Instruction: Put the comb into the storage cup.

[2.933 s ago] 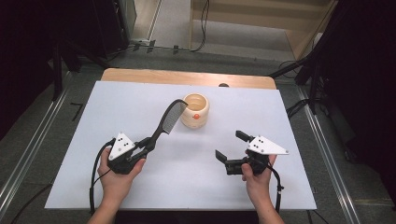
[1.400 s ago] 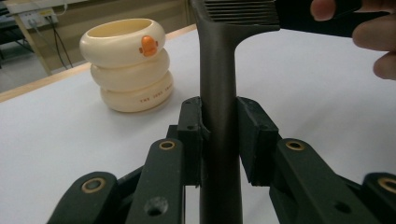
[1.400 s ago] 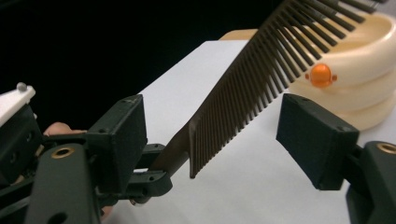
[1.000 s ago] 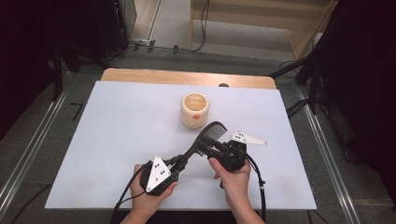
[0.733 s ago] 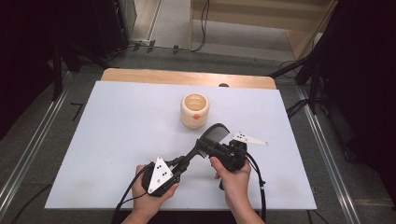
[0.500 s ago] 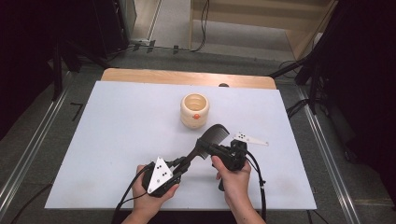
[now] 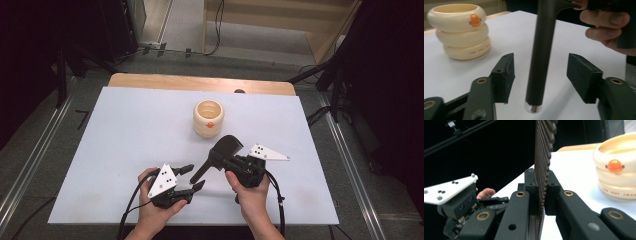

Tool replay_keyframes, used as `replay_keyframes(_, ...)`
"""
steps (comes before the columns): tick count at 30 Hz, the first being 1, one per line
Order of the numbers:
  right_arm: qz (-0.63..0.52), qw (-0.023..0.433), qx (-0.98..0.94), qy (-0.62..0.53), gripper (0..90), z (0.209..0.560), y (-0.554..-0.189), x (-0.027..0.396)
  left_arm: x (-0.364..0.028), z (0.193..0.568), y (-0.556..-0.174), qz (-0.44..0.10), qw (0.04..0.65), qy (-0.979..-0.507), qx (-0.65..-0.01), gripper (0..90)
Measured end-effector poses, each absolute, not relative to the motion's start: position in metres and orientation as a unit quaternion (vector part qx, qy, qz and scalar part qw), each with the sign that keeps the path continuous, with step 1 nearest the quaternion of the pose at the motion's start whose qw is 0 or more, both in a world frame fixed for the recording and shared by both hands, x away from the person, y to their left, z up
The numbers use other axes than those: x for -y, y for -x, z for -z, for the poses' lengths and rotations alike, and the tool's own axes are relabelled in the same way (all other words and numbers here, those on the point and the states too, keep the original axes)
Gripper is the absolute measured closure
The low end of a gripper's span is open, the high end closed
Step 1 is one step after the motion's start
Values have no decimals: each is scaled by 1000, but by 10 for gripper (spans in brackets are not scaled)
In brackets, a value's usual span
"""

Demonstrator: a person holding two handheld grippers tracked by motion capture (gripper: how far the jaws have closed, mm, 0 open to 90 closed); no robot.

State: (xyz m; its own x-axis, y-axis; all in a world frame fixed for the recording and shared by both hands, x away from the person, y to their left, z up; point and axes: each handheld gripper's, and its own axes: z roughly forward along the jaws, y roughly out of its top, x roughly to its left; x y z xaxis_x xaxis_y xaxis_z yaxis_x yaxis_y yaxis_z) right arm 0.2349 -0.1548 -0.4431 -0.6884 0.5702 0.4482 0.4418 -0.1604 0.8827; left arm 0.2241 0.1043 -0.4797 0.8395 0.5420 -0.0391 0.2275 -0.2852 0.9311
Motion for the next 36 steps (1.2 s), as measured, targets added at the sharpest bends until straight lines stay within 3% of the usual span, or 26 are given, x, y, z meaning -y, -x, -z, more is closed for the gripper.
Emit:
replay_keyframes(4,-657,60,-649,-378,823,439,-233,154,-110,478,-227,-138,547,-786,-253,264)
replay_keyframes(12,-657,76,-651,-373,823,433,-236,156,-123,475,-233,-127,549,-782,-265,0)
replay_keyframes(36,-632,113,-678,-357,824,416,-267,145,-203,473,-238,-175,544,-760,-308,0)
